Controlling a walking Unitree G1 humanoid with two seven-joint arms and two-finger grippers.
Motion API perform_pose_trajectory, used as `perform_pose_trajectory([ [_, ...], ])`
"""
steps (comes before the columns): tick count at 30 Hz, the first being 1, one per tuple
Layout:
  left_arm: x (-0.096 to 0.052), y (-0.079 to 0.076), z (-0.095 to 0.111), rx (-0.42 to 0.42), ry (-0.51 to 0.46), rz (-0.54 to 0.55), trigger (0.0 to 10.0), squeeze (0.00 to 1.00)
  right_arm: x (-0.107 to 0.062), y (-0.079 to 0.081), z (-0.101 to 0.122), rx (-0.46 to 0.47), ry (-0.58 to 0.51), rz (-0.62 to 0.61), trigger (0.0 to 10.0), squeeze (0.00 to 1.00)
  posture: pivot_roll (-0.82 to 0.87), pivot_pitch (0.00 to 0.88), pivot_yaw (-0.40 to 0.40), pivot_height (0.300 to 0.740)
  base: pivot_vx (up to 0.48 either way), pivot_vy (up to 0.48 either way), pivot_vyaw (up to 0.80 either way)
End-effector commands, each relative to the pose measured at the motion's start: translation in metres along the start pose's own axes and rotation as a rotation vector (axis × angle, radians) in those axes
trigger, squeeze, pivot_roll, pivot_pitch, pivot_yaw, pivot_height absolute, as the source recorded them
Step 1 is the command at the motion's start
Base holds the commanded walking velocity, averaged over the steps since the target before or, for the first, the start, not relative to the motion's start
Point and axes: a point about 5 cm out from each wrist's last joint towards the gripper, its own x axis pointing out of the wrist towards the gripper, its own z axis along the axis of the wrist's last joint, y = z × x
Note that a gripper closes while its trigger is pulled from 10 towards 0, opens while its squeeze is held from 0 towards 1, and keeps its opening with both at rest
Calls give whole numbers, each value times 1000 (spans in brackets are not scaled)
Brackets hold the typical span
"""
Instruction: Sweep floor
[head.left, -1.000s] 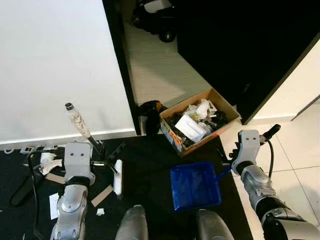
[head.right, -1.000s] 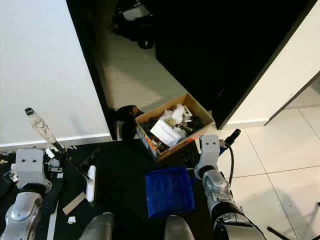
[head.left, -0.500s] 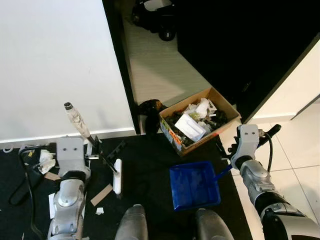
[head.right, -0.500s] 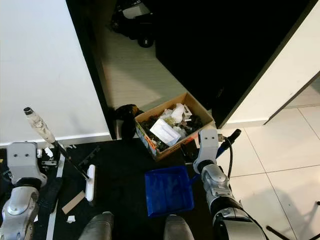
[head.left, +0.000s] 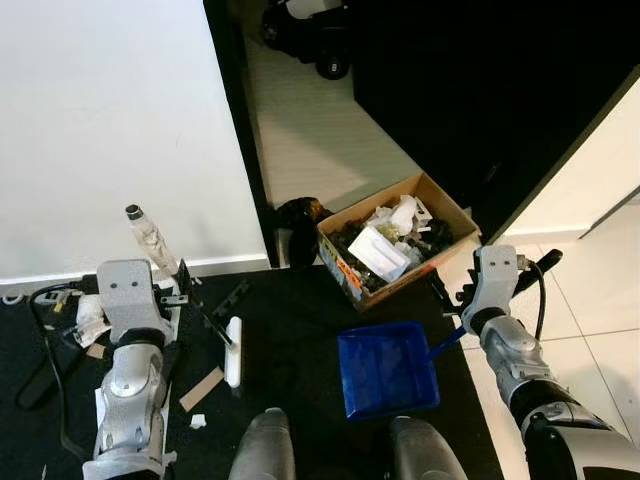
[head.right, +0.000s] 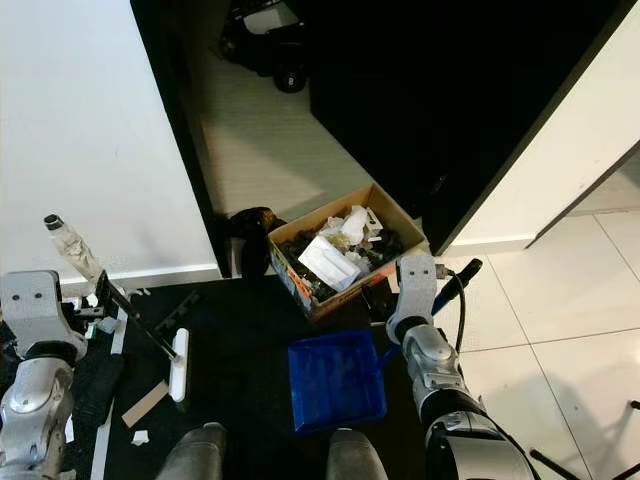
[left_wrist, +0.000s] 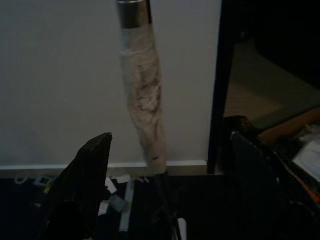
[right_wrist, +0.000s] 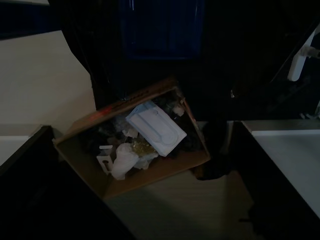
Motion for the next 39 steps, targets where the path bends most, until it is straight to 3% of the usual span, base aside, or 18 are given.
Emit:
perform_pose_trajectory([
  [1, 0, 3, -4, 6, 27, 0, 10000, 0, -1, -2, -2, -11, 20, -4, 10000, 0, 19, 63, -59, 740, 0, 0, 0],
  [22, 16, 16, 3, 12, -1, 24, 10000, 0, 3, -2, 4, -21, 20, 6, 10000, 0, 17, 67, -79, 740, 0, 0, 0],
  [39, 40, 23, 11, 24, -16, 22, 10000, 0, 7, 0, 9, -22, 15, 8, 10000, 0, 5, 78, -85, 740, 0, 0, 0],
])
